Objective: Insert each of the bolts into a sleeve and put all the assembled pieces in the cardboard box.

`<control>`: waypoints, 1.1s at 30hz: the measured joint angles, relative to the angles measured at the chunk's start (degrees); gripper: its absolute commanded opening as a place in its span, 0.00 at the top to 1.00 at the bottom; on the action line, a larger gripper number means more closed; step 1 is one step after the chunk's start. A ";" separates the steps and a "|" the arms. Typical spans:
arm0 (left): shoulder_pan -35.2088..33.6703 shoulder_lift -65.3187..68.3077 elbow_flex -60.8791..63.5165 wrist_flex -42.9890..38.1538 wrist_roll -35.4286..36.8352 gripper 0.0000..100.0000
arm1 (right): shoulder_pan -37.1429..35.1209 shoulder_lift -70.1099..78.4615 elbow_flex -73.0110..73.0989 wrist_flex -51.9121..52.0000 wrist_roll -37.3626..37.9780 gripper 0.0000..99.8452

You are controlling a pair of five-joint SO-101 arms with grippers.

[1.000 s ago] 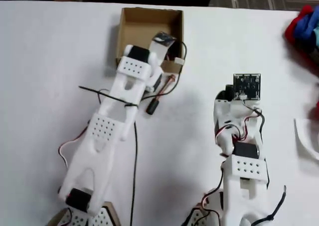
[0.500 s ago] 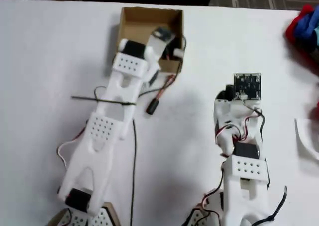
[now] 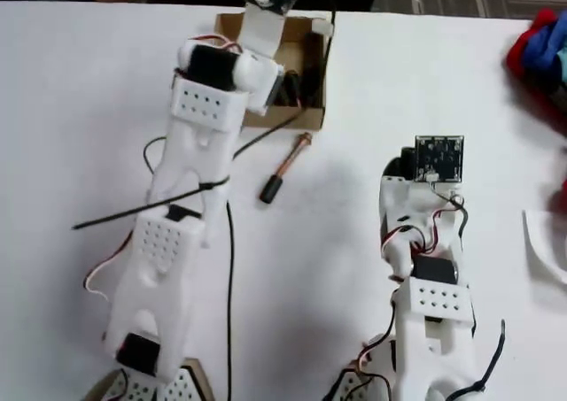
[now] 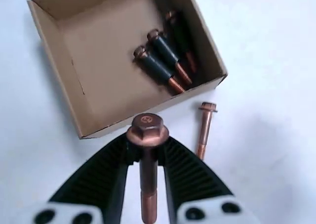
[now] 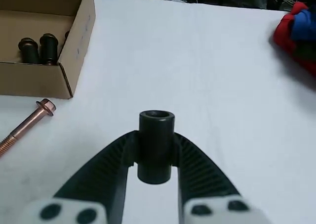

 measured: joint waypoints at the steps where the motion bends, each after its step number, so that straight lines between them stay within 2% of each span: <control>1: 0.00 -1.41 0.70 0.00 0.53 0.98 | -0.62 0.00 0.00 0.00 0.00 0.98; 4: 0.00 -7.03 6.68 0.00 1.23 0.98 | -2.81 0.00 0.97 0.00 0.00 0.98; 12: 0.00 -28.31 32.00 -0.09 3.16 0.98 | -4.04 0.00 1.14 -1.76 0.09 0.98; 15: 0.00 -37.19 40.09 -3.16 3.16 0.98 | -4.13 0.00 3.08 -4.84 0.09 0.98; 21: 0.00 -46.59 62.51 -15.21 0.44 0.98 | -4.31 0.00 6.59 -12.92 0.09 0.98; 27: 0.00 -58.11 86.86 -31.82 0.09 0.98 | -4.66 0.00 6.68 -13.98 0.09 0.98; 33: -0.09 -76.84 108.22 -47.21 -5.71 0.98 | -6.86 0.00 6.68 -14.07 0.09 0.98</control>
